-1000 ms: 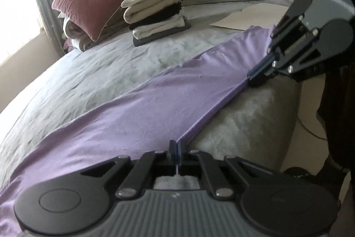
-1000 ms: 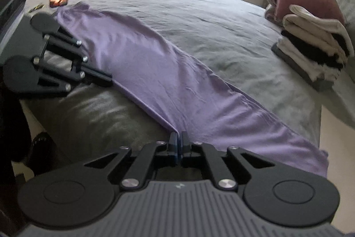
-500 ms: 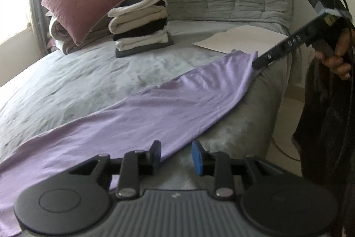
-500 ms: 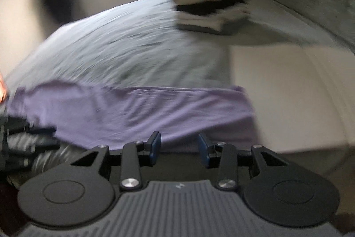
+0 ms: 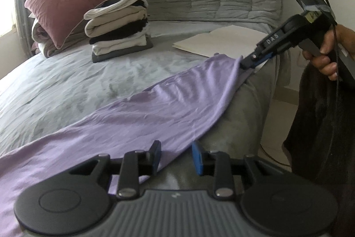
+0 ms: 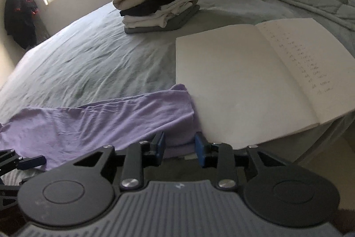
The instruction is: Fold clothes
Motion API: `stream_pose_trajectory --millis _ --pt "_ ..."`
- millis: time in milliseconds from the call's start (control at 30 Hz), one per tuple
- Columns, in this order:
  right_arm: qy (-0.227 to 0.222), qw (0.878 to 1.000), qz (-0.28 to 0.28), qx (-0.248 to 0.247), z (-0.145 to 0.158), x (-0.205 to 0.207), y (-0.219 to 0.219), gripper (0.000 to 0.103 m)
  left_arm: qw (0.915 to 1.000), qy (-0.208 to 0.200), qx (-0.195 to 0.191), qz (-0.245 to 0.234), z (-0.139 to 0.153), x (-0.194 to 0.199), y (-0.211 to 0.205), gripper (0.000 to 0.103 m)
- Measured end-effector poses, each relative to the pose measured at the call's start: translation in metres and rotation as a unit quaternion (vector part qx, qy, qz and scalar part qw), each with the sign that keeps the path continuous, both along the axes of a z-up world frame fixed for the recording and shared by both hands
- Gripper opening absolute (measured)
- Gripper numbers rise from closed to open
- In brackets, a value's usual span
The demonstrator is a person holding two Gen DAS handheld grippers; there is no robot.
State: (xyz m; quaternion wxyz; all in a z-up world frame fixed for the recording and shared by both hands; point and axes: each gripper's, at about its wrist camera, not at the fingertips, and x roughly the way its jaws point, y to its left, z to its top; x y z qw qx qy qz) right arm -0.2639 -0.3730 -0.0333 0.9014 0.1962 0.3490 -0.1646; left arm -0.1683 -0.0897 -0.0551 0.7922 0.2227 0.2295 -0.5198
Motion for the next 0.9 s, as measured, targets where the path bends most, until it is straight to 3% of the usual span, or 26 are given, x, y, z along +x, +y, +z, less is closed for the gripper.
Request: stream_pose_trajectory --millis 67,133,167,233,533,633,700,867,900 --pt "0.009 1.0 0.004 -0.024 -0.002 0.006 0.003 0.03 1.0 0.002 0.001 -0.001 -0.001 0.002 -0.003 0.032" --pt "0.025 0.998 0.013 -0.062 -0.003 0.011 0.011 0.005 1.0 0.004 0.0 -0.001 0.0 0.003 -0.005 0.032" --pt "0.034 0.996 0.02 -0.079 -0.003 0.013 0.015 0.002 1.0 0.005 0.001 0.0 0.0 0.004 -0.006 0.033" --pt "0.042 0.994 0.031 -0.097 0.0 0.012 0.02 0.001 1.0 0.005 0.001 0.0 0.0 0.004 -0.006 0.033" --pt "0.042 0.995 0.016 -0.086 0.024 -0.012 0.011 0.001 1.0 0.002 0.003 0.001 0.001 0.004 -0.005 0.033" --pt "0.046 0.996 0.016 -0.074 0.021 -0.015 0.011 0.004 1.0 0.003 0.004 0.002 0.001 0.004 -0.004 0.033" --pt "0.051 0.996 0.013 -0.071 0.019 -0.014 0.011 0.013 1.0 0.005 0.004 0.002 0.002 0.005 -0.003 0.033" --pt "0.045 0.997 0.015 -0.069 0.02 -0.004 0.008 0.014 0.9999 0.012 -0.005 0.011 0.005 0.008 0.002 0.034" --pt "0.041 0.997 0.017 -0.07 0.021 0.0 0.007 0.019 0.9998 0.015 -0.007 0.013 0.006 0.009 0.003 0.035"
